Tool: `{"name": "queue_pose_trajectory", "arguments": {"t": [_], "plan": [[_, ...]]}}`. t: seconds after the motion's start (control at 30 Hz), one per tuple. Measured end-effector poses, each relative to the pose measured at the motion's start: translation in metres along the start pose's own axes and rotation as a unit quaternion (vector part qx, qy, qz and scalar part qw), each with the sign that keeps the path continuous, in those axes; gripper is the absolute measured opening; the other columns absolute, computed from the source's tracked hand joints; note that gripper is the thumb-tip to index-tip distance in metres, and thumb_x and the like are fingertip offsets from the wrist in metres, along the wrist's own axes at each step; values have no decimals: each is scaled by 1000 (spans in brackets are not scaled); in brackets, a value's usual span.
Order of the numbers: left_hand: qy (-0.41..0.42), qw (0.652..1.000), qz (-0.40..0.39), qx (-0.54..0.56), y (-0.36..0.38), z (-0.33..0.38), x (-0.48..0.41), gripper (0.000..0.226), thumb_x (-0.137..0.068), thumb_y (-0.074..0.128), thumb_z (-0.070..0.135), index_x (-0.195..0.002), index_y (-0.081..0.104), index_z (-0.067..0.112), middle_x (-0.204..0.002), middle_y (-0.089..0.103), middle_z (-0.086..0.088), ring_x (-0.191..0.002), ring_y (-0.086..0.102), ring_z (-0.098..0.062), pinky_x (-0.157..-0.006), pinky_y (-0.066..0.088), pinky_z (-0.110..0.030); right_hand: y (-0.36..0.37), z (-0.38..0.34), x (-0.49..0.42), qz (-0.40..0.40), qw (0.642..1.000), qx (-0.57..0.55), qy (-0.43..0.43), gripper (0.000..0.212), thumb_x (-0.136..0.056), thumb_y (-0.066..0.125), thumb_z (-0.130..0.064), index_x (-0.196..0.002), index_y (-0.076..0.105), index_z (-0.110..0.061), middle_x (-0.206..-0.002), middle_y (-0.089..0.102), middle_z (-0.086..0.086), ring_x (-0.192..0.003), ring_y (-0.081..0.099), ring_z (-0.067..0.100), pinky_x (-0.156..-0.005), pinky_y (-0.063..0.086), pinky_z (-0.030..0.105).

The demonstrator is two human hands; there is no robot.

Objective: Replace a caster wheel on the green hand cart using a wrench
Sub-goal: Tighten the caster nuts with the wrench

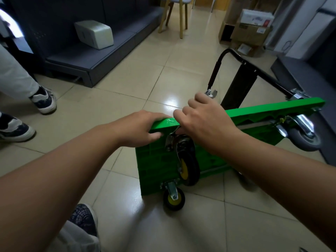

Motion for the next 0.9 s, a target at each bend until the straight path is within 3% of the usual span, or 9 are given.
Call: {"name": "queue_pose_trajectory", "arguments": {"t": [0.1, 0.17, 0.23, 0.33, 0.43, 0.5, 0.63, 0.8, 0.9], "plan": [[12, 1000, 19, -9, 0, 3, -1, 37, -94, 70, 27, -129, 60, 31, -99, 64, 11, -88, 60, -13, -73, 48, -30, -11, -1, -8, 32, 999, 27, -14, 14, -100, 39, -17, -92, 51, -15, -81, 66, 6, -76, 59, 26, -85, 39, 37], [12, 1000, 20, -6, 0, 4, -1, 25, -94, 69, 23, -117, 62, 25, -98, 66, 6, -86, 61, -16, -74, 51, -36, -13, -12, -11, 47, 997, 32, -47, 31, -91, 21, -7, -94, 51, -14, -83, 67, 7, -80, 62, 27, -85, 39, 37], [3, 1000, 15, 0, 0, 3, 0, 22, -95, 68, 20, -116, 63, 23, -100, 68, 1, -87, 63, -19, -76, 54, -39, -11, -19, -11, 51, 996, 35, -67, 37, -88, 18, -4, -96, 52, -14, -84, 66, 6, -80, 62, 27, -84, 38, 36], [-1, 1000, 23, -16, 1, 2, 0, 27, -96, 64, 12, -121, 62, 23, -105, 68, -1, -94, 63, -24, -79, 51, -38, -2, -16, -7, 75, 995, 49, -47, 26, -91, 29, -5, -92, 54, -15, -76, 64, 4, -71, 60, 24, -81, 40, 34], [-2, 999, 26, -31, 0, 4, 2, 39, -97, 59, 9, -132, 60, 25, -115, 68, -2, -102, 61, -25, -85, 50, -39, 17, -7, 4, 118, 993, -16, 20, 5, -93, 58, -14, -89, 54, -14, -72, 62, 3, -66, 58, 24, -80, 43, 36], [0, 999, 22, -34, 0, 4, 5, 41, -98, 59, 10, -135, 59, 27, -118, 69, -1, -104, 62, -24, -88, 51, -42, 27, -4, 15, 162, 980, -75, 84, 30, -89, 74, -34, -90, 55, -11, -70, 60, 4, -62, 56, 25, -79, 42, 37], [-4, 999, 28, -44, -1, 3, 4, 42, -97, 58, 10, -135, 58, 27, -117, 69, -1, -102, 62, -23, -86, 51, -41, 34, -10, 32, 267, 941, -131, 162, 41, -94, 66, -46, -90, 58, -6, -69, 55, 6, -61, 53, 26, -80, 40, 38], [-2, 999, 21, -43, 0, 5, 3, 40, -97, 58, 10, -133, 58, 27, -116, 68, 0, -104, 61, -23, -88, 51, -43, 29, -2, 30, 211, 965, -96, 119, 41, -91, 72, -46, -96, 62, -6, -71, 61, 7, -64, 58, 27, -77, 47, 39], [-3, 999, 20, -47, 0, 3, 3, 42, -97, 58, 9, -135, 57, 28, -119, 67, 2, -106, 60, -21, -88, 49, -38, 26, 17, 35, 154, 987, 0, 51, 39, -101, 56, -47, -87, 62, -11, -73, 65, 8, -67, 60, 27, -77, 48, 39]]}}
Point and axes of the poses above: each hand's wrist, its own x-axis away from the middle knuckle, its own y-axis out of the palm, z = x × y, the point moved 6 cm from there along -x, towards the middle knuckle
